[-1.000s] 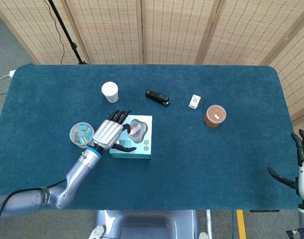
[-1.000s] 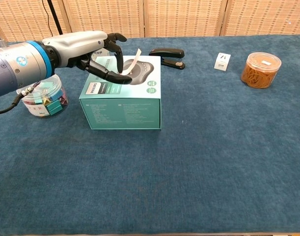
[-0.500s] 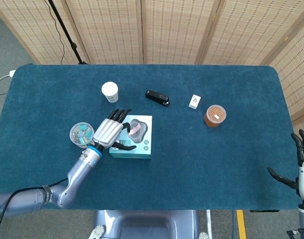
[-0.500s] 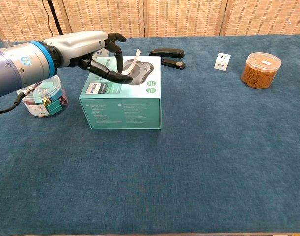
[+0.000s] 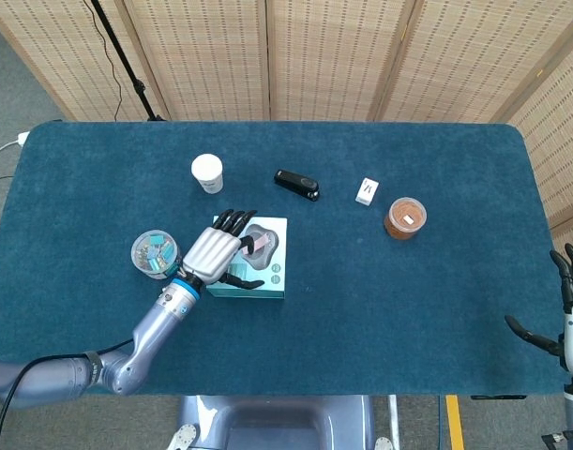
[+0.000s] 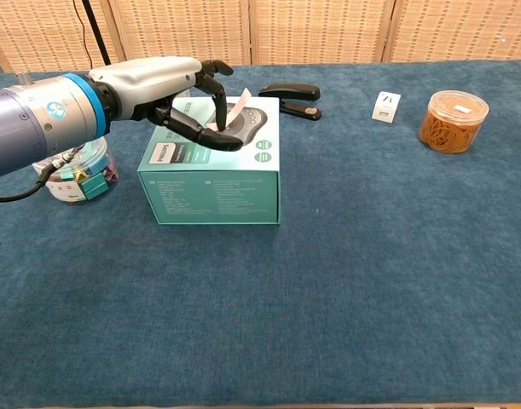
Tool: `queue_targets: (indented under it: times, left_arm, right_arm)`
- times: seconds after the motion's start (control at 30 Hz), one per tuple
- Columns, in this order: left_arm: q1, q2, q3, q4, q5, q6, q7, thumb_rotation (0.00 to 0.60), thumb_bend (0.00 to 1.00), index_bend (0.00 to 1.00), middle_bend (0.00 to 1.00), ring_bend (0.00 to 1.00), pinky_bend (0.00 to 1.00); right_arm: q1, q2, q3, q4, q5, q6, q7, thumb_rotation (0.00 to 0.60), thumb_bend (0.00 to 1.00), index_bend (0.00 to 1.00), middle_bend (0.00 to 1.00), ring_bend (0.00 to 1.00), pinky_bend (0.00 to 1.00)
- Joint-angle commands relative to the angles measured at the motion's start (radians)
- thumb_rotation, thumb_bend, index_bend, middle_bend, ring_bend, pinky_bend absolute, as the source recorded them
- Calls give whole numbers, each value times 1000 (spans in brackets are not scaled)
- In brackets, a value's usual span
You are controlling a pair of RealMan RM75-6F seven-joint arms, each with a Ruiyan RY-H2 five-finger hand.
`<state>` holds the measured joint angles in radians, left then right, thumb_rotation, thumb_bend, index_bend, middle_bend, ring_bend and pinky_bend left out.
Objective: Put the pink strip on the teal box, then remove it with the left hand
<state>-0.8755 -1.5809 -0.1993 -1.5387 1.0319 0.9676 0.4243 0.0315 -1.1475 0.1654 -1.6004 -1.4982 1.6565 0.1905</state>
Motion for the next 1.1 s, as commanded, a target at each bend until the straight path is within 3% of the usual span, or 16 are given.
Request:
queue_targets:
  times: [0.03,0.53,1.1]
  left_arm:
    - [-3,-3,-2,0,-5,3,5,210,0,455,0,0,0]
    - [-34,-27,-24,20,-37,-2,39,208,0,456,0,0,0]
    - [-22,-8,-5,-8,-51,22,61,207,0,456,0,0,0]
  right_arm:
    - [-1,1,0,0,1,0,1,600,0,33,0,0,0]
    - [0,2,1,1,1,-5,9,600,0,33,0,0,0]
    - [-3,7,4,-4,2,-2,20,600,0,33,0,0,0]
